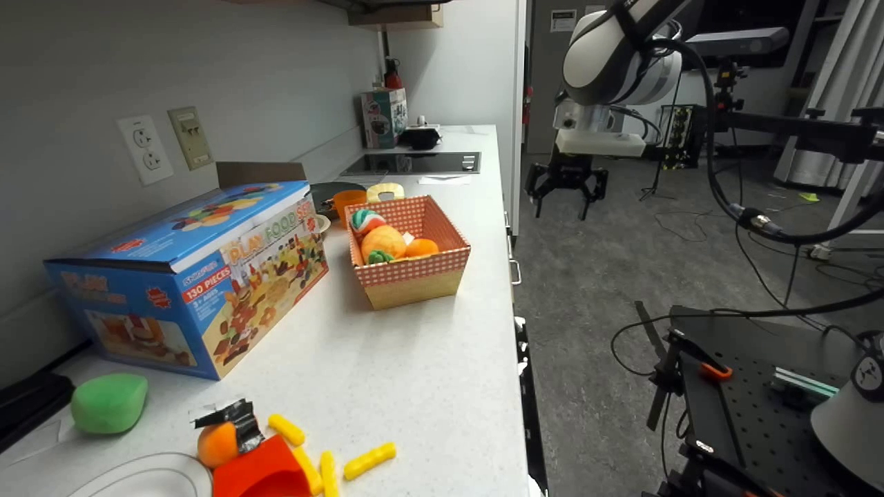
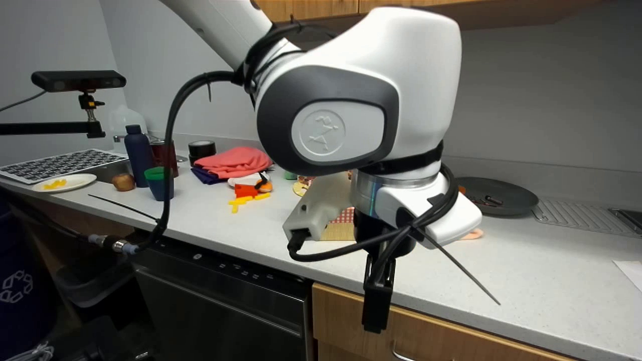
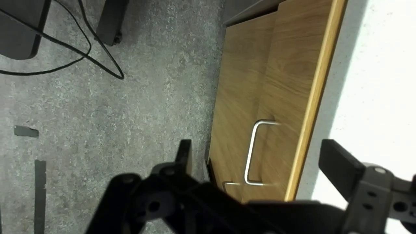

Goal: Open the drawer, then remove the banana from the drawer

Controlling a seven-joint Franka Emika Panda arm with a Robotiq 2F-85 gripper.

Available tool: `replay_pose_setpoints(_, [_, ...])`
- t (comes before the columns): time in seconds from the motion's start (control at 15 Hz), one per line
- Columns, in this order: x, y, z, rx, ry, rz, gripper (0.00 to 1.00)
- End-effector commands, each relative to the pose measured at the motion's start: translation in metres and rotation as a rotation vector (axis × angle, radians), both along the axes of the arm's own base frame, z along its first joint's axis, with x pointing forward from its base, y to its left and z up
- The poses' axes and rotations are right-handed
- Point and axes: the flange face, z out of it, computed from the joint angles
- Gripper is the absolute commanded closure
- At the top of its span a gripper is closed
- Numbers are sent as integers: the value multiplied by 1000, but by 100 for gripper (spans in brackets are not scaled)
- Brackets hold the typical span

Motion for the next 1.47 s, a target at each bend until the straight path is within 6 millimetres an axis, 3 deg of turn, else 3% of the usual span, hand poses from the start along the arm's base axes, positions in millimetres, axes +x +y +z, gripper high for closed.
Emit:
replay_pose_setpoints(0.0, [11,-22,-46,26,94,-36,0])
replay_pose_setpoints(0.27, [12,-51,-95,49,161,-95,0])
replay_pose_setpoints(0.67, [12,-88,-134,109,101,-174,0])
replay_pose_setpoints(0.73, [10,-93,-137,130,83,-193,0])
replay_pose_setpoints(0.8, [6,-80,-129,103,128,-182,0])
replay_pose_setpoints(1.4, [9,-92,-137,71,28,-202,0])
